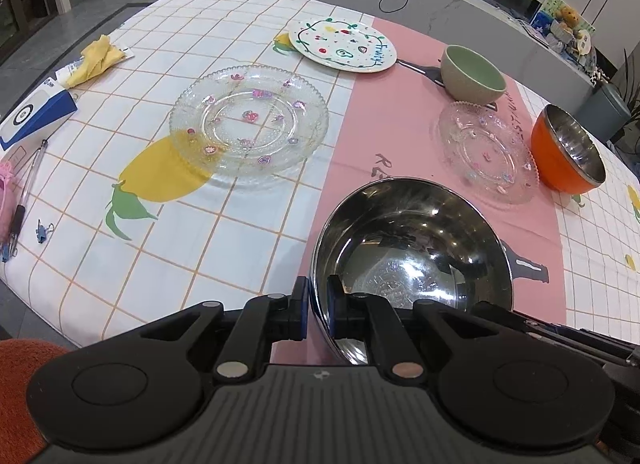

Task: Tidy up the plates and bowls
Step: 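Lift the blue steel bowl with both tools toward the orange bowl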

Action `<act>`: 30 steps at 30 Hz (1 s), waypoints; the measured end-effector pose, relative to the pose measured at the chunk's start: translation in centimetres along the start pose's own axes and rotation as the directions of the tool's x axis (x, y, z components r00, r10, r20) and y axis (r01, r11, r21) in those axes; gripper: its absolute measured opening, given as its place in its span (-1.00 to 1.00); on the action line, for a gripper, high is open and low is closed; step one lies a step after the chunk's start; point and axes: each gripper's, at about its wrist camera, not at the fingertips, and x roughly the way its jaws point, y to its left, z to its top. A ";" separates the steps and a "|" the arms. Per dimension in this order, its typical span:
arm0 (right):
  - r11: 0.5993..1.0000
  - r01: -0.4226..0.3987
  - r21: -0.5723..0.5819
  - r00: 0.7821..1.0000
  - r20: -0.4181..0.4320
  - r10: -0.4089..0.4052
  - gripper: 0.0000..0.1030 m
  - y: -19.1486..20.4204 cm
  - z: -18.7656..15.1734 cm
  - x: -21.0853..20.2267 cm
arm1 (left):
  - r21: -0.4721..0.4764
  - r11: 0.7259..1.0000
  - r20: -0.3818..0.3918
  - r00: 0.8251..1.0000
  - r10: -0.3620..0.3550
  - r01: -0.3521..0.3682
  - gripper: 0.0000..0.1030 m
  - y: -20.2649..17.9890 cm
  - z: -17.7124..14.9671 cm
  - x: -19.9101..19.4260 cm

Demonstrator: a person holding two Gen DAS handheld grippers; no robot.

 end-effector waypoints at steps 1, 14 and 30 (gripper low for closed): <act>1.000 -0.001 -0.002 1.000 -0.001 0.001 -0.75 0.0 0.0 0.0 | -0.002 1.000 0.000 1.000 0.003 -0.003 -0.73 0.0 0.0 0.0; 0.999 0.036 -0.007 0.995 0.092 -0.035 -0.03 -1.1 -0.9 -4.9 | -0.014 1.000 0.167 0.986 0.019 -0.017 0.14 -0.4 0.7 -5.7; 0.994 0.071 0.078 0.950 0.299 -0.091 0.19 -6.1 -5.3 -15.6 | 0.174 0.978 0.282 0.946 -0.160 0.113 0.16 -7.1 -3.4 -13.8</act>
